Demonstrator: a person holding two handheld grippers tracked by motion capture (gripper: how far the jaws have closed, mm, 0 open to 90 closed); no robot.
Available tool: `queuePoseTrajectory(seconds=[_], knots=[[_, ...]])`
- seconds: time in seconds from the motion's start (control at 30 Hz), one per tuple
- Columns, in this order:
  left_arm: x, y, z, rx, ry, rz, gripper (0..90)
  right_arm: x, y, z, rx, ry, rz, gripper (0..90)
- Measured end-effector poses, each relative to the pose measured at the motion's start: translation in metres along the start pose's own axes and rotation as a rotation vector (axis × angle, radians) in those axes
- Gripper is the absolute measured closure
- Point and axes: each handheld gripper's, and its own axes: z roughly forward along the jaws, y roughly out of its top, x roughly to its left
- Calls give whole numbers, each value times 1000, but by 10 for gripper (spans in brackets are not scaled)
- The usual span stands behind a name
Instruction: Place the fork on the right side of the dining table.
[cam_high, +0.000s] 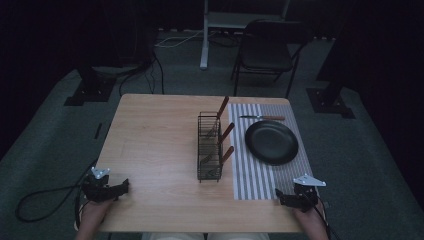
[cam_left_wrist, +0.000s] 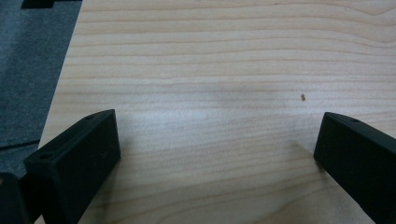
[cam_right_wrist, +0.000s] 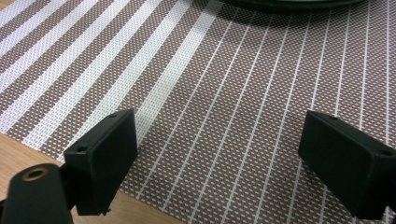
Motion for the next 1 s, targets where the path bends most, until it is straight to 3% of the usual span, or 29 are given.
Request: queuePoseTrajectory(seconds=[0.27, 1.0], knots=[[1, -3, -2, -2, -14, 15, 6, -1, 2, 0, 20, 10, -7, 111], [0, -3, -3, -2, -7, 9, 7, 0, 8, 0, 68, 7, -11, 115]])
